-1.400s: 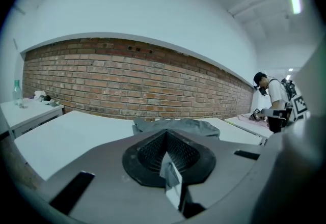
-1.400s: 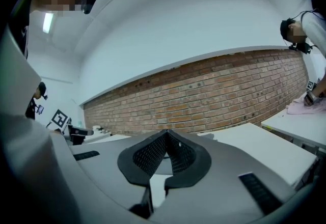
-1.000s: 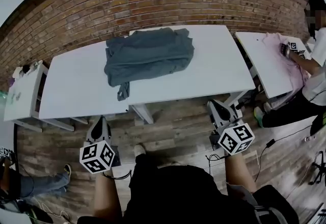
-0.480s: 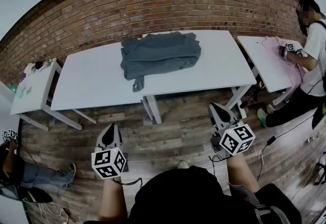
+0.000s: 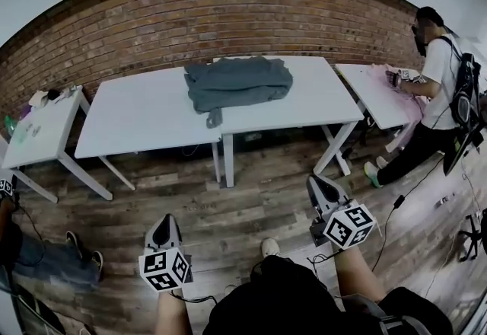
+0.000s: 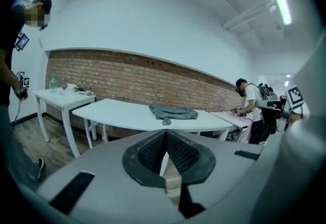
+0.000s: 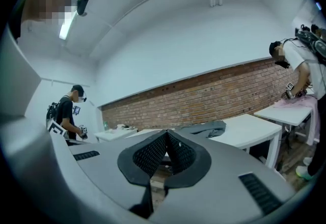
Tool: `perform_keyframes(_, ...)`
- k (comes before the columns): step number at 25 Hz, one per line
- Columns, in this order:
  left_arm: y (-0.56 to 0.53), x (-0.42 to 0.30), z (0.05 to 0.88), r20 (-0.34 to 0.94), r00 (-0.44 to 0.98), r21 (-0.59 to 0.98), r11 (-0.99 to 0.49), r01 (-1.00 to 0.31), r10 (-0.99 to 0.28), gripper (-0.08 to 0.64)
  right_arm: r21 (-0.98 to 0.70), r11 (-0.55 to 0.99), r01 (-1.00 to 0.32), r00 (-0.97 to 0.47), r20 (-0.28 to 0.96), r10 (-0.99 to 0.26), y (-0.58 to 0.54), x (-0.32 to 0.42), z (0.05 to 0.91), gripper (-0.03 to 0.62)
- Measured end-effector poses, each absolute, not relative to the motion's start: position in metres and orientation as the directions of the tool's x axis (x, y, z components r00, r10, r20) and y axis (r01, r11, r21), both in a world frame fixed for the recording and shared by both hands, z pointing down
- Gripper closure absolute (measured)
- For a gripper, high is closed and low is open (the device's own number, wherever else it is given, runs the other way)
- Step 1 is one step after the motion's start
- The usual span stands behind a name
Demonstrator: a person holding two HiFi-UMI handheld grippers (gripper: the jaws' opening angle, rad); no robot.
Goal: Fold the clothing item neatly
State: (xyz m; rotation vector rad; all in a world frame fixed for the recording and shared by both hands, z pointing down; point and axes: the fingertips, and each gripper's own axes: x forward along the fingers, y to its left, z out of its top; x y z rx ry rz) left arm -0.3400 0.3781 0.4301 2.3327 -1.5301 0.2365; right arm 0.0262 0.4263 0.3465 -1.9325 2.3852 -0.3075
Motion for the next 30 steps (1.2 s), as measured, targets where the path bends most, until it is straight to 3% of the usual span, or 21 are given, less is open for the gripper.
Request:
perform_keyframes(6, 0.418, -0.33, 0.44, 0.329, 0.481, 0.201, -0.438, -0.876, -0.812, 0.561, -0.149, 0.176, -0.973, -0.191, 0.094, -0.977, 0.484, 0.009, 0.346, 0.591)
perform_keyframes(11, 0.446, -0.299, 0.43, 0.33, 0.507, 0.119, -0.497, -0.859, -0.796, 0.561, -0.149, 0.185, -0.971, -0.198, 0.072, -0.978, 0.509, 0.015, 0.346, 0.591)
perform_keyframes(30, 0.511, -0.206, 0.409, 0.351, 0.505, 0.042, -0.525, -0.85, -0.789, 0.561, -0.18, 0.236, -0.955, -0.252, 0.071, -0.965, 0.57, 0.073, 0.353, 0.592)
